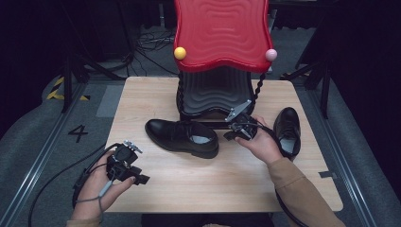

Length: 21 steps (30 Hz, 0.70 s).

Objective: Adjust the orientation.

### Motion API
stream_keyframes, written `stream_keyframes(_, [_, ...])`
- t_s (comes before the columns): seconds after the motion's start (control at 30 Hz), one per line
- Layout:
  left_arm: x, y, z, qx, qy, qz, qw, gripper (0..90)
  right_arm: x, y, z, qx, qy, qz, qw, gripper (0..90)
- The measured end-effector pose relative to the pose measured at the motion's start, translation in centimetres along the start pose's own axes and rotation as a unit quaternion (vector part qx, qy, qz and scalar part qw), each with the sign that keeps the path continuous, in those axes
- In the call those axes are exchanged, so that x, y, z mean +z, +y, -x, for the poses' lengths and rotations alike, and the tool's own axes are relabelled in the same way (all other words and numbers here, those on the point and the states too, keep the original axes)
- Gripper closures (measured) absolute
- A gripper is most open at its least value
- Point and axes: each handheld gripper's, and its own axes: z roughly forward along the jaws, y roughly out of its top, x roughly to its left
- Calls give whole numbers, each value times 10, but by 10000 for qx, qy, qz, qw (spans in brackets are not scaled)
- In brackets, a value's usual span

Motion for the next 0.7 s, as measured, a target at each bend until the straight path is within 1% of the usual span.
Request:
stream_keyframes(0.07, [0, 0, 1, -15, 7, 4, 10000, 534, -8, 1, -4, -104, 137, 92, 9998, 895])
stream_keyframes(0.13, [0, 1, 1, -1, -1, -1, 10000, 534, -16, 4, -9, -239, 217, 153, 9994, 832])
stream_keyframes(0.2, [1, 2, 1, 2, -11, -17, 10000, 533, -21, 8, -16, -389, 272, 172, 9987, 798])
stream_keyframes(0.23, [2, 2, 1, 29, 1, -17, 10000, 532, -22, 10, -18, -435, 292, 193, 9984, 785])
stream_keyframes(0.3, [2, 3, 1, 21, -14, -28, 10000, 532, -23, 15, -24, -520, 381, 169, 9978, 733])
stream_keyframes(0.33, [2, 3, 1, 20, -27, -33, 10000, 531, -22, 17, -26, -566, 409, 138, 9975, 712])
stream_keyframes(0.43, [3, 2, 0, 20, -31, -33, 10000, 531, -16, 24, -34, -802, 475, 172, 9955, 625])
stream_keyframes(0.47, [3, 2, 0, 12, -31, -33, 10000, 531, -15, 27, -37, -839, 504, 173, 9950, 607])
stream_keyframes(0.53, [3, 2, 0, 8, -29, -29, 10000, 531, -8, 36, -41, -952, 542, 159, 9939, 585])
stream_keyframes(0.57, [3, 2, 0, 9, -34, -31, 10000, 531, -5, 41, -43, -1017, 495, 148, 9935, 568])
stream_keyframes(0.63, [3, 2, 0, 7, -44, -13, 10000, 531, 1, 48, -44, -1076, 502, 104, 9929, 557])
stream_keyframes(0.7, [2, 1, 0, -3, -39, -16, 10000, 529, 9, 54, -44, -1104, 543, -28, 9924, 557])
